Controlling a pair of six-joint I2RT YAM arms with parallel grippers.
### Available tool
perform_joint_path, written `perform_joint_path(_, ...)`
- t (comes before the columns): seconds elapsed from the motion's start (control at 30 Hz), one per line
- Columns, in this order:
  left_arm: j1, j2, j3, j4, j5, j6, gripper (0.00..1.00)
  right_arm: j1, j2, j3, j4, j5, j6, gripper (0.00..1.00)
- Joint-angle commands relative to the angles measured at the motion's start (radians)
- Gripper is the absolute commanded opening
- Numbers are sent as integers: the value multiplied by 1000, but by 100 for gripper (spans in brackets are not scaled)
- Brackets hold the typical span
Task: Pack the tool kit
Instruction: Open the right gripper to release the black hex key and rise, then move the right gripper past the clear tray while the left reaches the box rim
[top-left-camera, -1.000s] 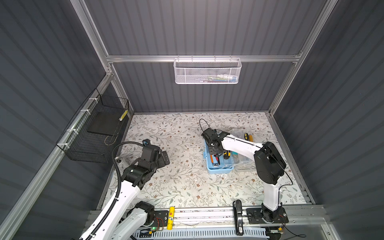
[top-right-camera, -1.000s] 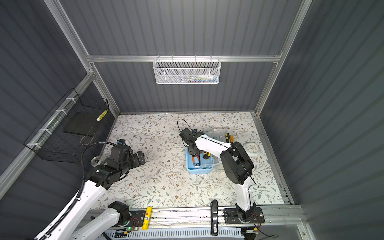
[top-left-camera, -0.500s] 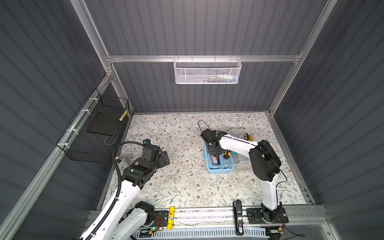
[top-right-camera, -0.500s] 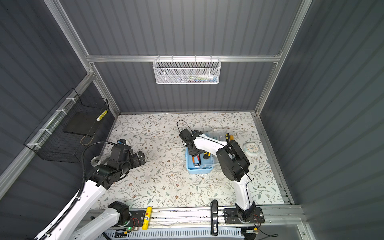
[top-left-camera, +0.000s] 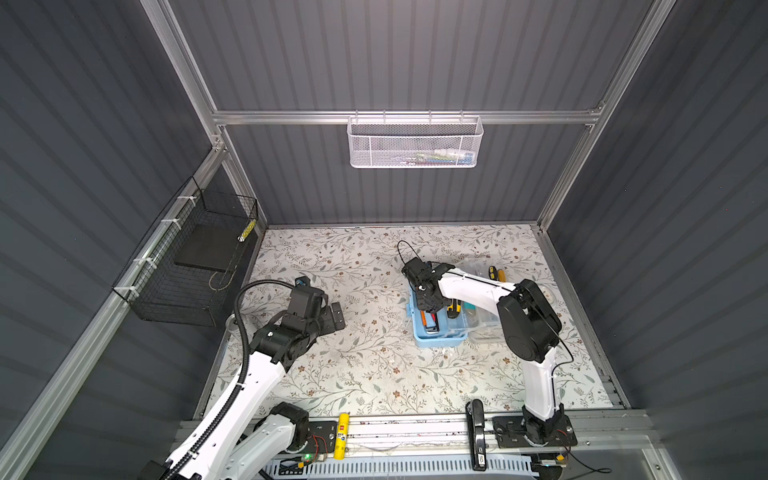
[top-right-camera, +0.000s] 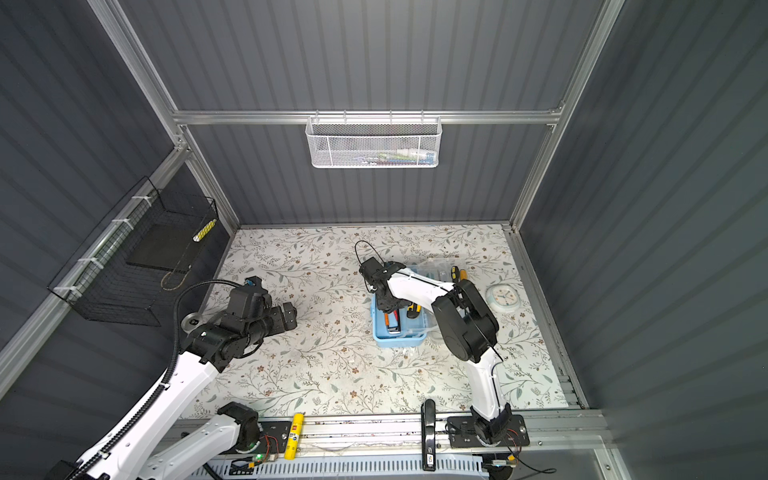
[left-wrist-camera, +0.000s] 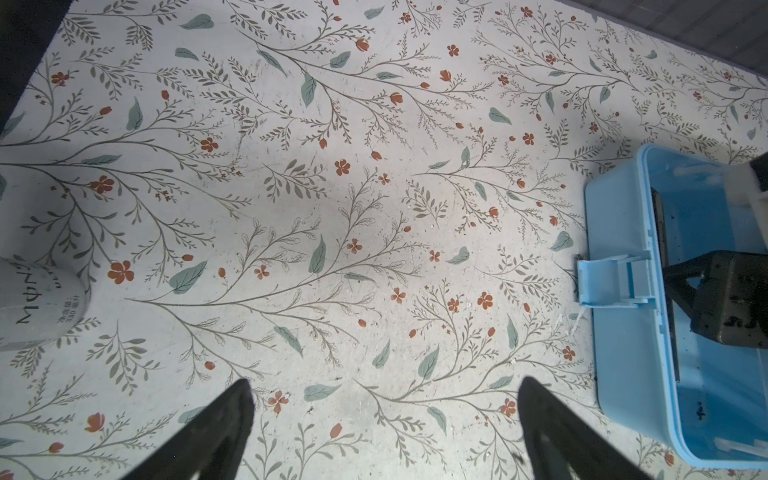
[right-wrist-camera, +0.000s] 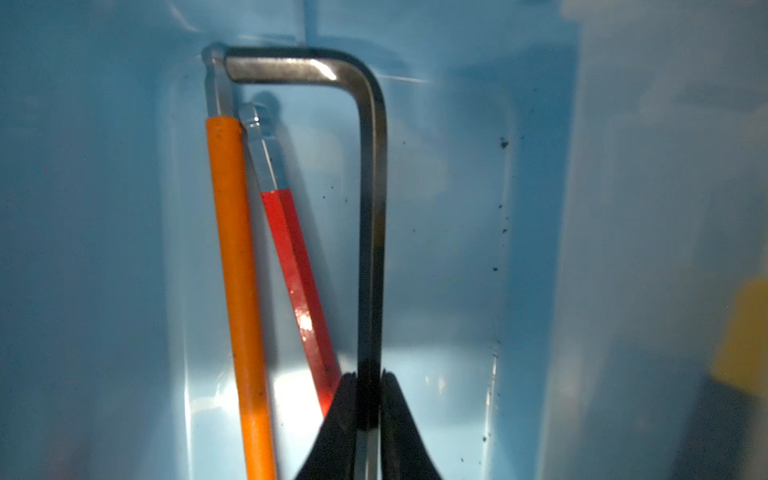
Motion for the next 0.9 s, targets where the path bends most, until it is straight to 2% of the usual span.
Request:
perform_joint_path(0.0,2,11,32,16,35,22,99,-8,-12,27,-15,1,2,22)
perform_joint_path(0.23,2,20,24,52,73,26,99,-5,-45,52,-33,-28,-9,26)
perform_joint_path(0.47,2,116,23,196,225,28,99,-4,-275,-38,68,-204,-64,29)
perform_joint_path(0.7,-14,305,69,376,391,15,99,-49,-497,-146,52,-213,-173,31)
perform_joint_path(0.87,-128,492,185,426,389,75,100,-129,-652,-259,41,-252,-172,36)
